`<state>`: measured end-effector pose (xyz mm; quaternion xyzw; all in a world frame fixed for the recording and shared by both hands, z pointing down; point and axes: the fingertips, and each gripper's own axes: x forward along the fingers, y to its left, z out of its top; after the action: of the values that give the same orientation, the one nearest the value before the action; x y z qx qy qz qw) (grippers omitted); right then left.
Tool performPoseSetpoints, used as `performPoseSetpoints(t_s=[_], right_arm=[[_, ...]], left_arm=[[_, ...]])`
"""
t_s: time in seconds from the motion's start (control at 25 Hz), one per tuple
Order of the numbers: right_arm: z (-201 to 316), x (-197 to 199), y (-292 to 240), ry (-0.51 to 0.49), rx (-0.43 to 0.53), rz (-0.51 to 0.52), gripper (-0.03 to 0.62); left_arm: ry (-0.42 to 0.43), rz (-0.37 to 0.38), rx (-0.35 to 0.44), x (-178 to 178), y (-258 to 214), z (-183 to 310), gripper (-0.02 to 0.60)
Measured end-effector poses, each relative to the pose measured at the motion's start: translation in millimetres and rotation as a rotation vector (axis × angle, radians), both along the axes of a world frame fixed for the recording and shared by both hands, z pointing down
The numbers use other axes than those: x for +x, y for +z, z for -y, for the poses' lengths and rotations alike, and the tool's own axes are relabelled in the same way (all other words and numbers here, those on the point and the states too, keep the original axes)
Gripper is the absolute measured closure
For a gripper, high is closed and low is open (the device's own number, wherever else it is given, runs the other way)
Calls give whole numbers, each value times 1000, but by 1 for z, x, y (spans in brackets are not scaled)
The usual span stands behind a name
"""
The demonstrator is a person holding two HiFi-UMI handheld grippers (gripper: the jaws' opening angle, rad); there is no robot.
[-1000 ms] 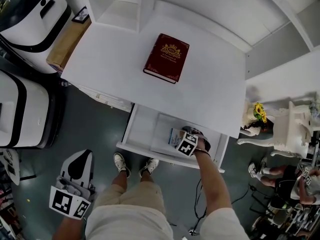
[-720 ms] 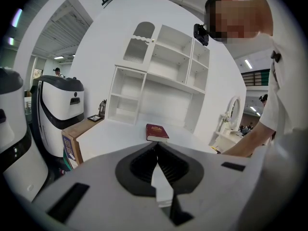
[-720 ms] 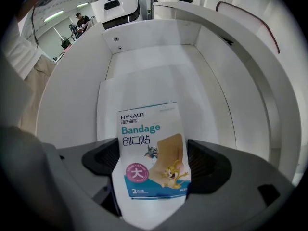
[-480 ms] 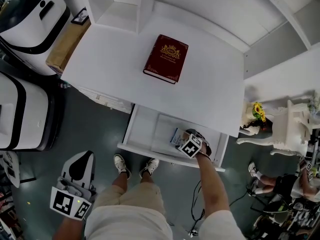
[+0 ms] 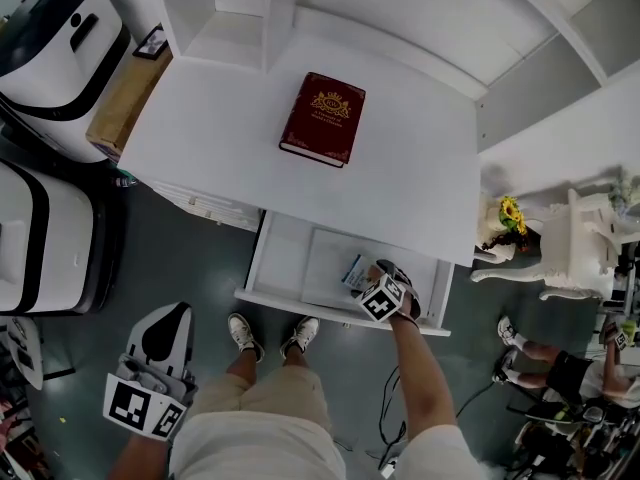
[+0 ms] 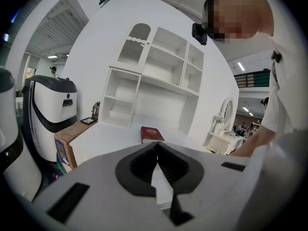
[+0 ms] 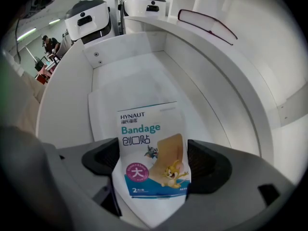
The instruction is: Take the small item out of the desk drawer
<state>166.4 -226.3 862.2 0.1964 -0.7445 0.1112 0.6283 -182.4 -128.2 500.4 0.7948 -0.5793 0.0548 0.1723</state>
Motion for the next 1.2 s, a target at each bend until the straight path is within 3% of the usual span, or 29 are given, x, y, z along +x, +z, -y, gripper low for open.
performPoseSetpoints(t_s=[0.4, 0.88, 1.08, 1.2], right_arm=[[6, -11, -32, 70, 106, 37, 143], [8, -30, -84, 198, 210, 154, 143], [7, -35, -115, 258, 260, 225, 143], [7, -40, -147, 369, 291, 337, 143]], left_arm=[[44, -19, 36, -2, -9, 1, 565], [73, -37, 92, -10, -29, 5, 565], [78, -44, 128, -9, -43, 6, 566], [79, -46, 145, -9, -50, 6, 566]])
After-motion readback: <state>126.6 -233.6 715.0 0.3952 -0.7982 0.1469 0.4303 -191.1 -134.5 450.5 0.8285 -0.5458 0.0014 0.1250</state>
